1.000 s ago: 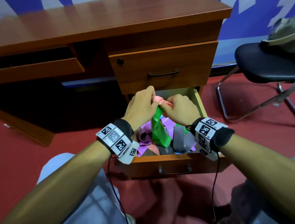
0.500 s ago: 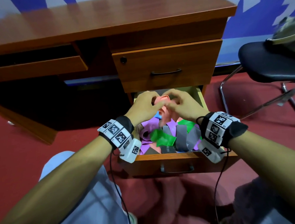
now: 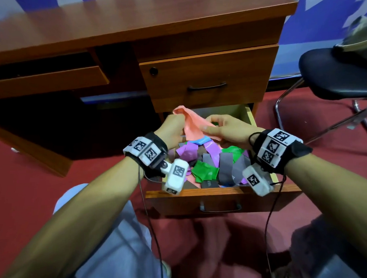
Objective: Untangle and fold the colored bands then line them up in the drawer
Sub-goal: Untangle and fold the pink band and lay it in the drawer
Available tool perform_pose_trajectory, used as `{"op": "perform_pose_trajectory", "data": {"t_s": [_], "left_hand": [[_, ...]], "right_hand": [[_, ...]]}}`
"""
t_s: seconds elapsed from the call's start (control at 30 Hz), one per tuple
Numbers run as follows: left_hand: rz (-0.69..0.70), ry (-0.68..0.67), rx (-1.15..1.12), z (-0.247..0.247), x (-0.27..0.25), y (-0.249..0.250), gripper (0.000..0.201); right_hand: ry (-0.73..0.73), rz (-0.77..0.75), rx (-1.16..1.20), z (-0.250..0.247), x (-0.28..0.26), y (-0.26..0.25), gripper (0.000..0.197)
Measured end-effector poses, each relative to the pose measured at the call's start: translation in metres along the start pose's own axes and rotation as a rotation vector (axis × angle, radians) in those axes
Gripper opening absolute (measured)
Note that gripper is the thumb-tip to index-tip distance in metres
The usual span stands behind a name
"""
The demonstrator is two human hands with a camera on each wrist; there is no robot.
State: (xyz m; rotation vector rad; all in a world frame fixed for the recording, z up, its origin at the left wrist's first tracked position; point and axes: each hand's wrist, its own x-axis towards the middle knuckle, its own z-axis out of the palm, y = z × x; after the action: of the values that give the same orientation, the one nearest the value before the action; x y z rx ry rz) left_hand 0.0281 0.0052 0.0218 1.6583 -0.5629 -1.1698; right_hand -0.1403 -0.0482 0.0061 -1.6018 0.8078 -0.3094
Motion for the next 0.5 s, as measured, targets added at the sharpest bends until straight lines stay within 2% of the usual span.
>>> {"op": "perform_pose_trajectory", "data": {"t_s": [0.03,0.07,0.13,0.2,0.27,0.3,0.37,0.43,0.5], "left_hand": [[-0.03,0.005,-0.022,-0.003,0.0044,0.0021,0.021],[-0.04,0.022,0.056,-0.0055,0.0072,0.0049,0.022],[-0.027,0.029,0.323,-0.0072,0.0087,0.0061,0.023],[0.007,-0.014,0.478,-0.0025,0.0029,0.0031,0.023],[0.041,-0.04,0.401,-0.0005,0.0,0.0014,0.022],[0.04,-0.036,0.307,-0.0018,0.0004,0.0017,0.027],[-0.044,-0.022,0.075,-0.0062,0.0044,0.0039,0.032],[-0.158,0.011,-0.053,-0.0102,0.0046,0.0052,0.019],[-0.223,-0.003,-0.013,-0.0101,0.0023,0.003,0.013]], "right_hand": [[-0.017,0.014,0.005,-0.0015,-0.0011,-0.0005,0.022],[-0.027,0.04,0.004,-0.0036,-0.0018,-0.0006,0.022],[-0.044,0.103,-0.04,-0.0061,-0.0029,-0.0009,0.029],[-0.001,0.135,-0.111,-0.005,-0.0051,-0.0015,0.032],[0.119,0.169,-0.081,-0.0034,-0.0037,-0.0024,0.031],[0.181,0.201,-0.061,-0.0037,-0.0022,-0.0021,0.031],[0.229,0.282,-0.116,-0.0064,-0.002,-0.0017,0.03],[0.141,0.371,-0.234,-0.0094,-0.0041,-0.0014,0.019],[-0.023,0.448,-0.254,-0.0103,-0.0066,-0.0002,0.015]]}}
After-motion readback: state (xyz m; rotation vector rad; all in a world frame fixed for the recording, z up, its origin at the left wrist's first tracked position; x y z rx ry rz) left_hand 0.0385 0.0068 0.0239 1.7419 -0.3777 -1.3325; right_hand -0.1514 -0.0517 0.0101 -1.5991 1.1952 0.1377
